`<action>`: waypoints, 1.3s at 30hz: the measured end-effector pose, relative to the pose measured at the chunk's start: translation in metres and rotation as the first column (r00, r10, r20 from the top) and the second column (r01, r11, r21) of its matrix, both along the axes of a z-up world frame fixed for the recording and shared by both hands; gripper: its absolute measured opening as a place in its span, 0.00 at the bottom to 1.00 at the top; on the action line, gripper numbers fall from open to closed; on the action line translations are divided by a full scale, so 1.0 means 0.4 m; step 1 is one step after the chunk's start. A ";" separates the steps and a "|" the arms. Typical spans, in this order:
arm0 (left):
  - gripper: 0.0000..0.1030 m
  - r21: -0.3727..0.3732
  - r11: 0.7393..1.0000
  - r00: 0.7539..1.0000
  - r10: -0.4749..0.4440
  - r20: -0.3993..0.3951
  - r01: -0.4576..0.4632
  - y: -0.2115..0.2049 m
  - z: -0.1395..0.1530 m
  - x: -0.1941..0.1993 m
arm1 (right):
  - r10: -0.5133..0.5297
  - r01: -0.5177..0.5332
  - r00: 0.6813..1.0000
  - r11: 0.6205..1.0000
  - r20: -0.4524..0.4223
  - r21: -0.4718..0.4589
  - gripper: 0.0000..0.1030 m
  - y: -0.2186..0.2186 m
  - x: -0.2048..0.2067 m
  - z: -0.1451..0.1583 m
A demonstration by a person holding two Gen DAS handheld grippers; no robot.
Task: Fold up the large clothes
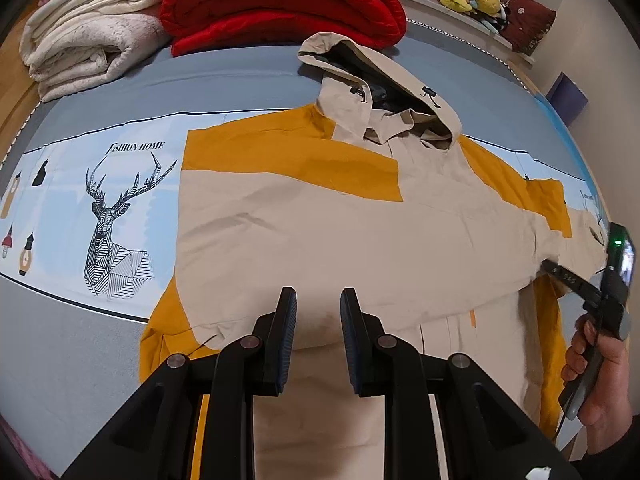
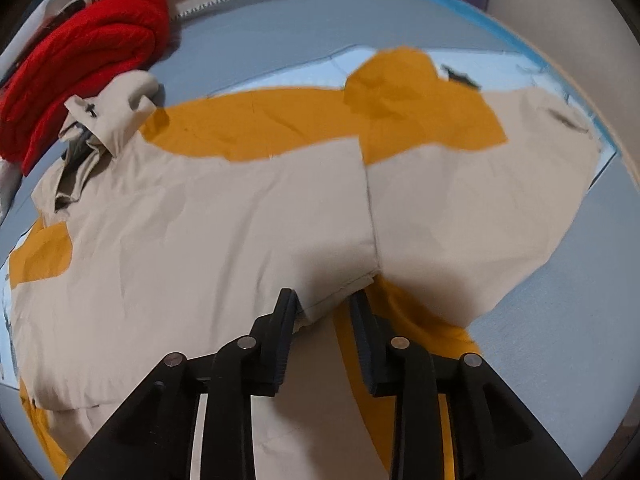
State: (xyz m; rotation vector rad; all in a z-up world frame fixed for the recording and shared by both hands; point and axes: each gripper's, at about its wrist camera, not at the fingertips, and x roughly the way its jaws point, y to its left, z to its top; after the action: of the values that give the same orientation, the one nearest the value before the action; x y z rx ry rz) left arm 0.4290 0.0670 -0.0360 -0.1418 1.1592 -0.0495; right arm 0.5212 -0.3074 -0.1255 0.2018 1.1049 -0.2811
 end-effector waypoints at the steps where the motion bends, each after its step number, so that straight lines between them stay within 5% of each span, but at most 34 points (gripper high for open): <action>1: 0.19 -0.001 1.000 1.000 0.001 0.000 -0.001 0.000 0.000 0.001 | -0.014 0.015 0.999 0.999 0.031 -0.030 0.36 0.002 -0.011 0.016; 6: 0.19 -0.002 1.000 1.000 -0.005 0.002 0.005 -0.005 0.003 0.001 | -0.036 0.047 0.987 0.997 0.159 -0.064 0.44 -0.005 -0.021 0.075; 8: 0.19 -0.001 1.000 1.000 -0.005 0.001 0.005 -0.006 0.004 0.000 | 0.004 -0.002 0.990 1.000 0.139 -0.020 0.44 0.000 -0.001 0.059; 10: 0.19 -0.003 1.000 1.000 -0.005 0.004 0.005 -0.007 0.006 -0.002 | 0.060 -0.063 0.998 0.994 0.034 0.086 0.45 0.005 0.029 -0.005; 12: 0.19 -0.003 1.000 1.000 -0.008 0.006 0.008 -0.007 0.010 -0.004 | 0.077 -0.042 0.982 0.979 -0.172 0.198 0.45 -0.007 0.038 -0.113; 13: 0.19 -0.003 1.000 1.000 -0.008 0.007 0.008 -0.006 0.013 -0.005 | 0.049 -0.009 0.984 0.973 -0.168 0.232 0.45 -0.023 0.026 -0.124; 16: 0.19 -0.002 1.000 1.000 -0.007 0.011 0.007 -0.001 0.020 -0.008 | 0.057 -0.033 0.990 0.982 -0.129 0.185 0.45 -0.024 0.025 -0.079; 20: 0.19 0.001 1.000 1.000 0.000 0.022 0.000 0.003 0.035 -0.010 | 0.095 -0.099 0.995 0.991 0.044 0.095 0.45 -0.032 0.010 0.046; 27: 0.19 0.013 1.000 0.998 -0.006 0.059 0.005 -0.024 0.058 -0.016 | 0.096 -0.094 0.956 0.995 0.279 -0.018 0.45 -0.124 -0.035 0.222; 34: 0.19 0.028 0.999 0.996 -0.022 0.088 0.020 -0.062 0.064 -0.018 | -0.037 0.039 0.954 0.999 0.298 0.000 0.45 -0.325 -0.086 0.237; 39: 0.19 0.037 0.999 0.995 -0.038 0.096 0.035 -0.075 0.061 -0.020 | -0.210 0.190 0.942 0.977 0.260 0.102 0.45 -0.506 -0.116 0.182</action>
State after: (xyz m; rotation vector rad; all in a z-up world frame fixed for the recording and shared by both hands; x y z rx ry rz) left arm 0.4210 0.0368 -0.0115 -0.0862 1.0657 -0.0674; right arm 0.4746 -0.5098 -0.0528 0.4100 0.8249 -0.3821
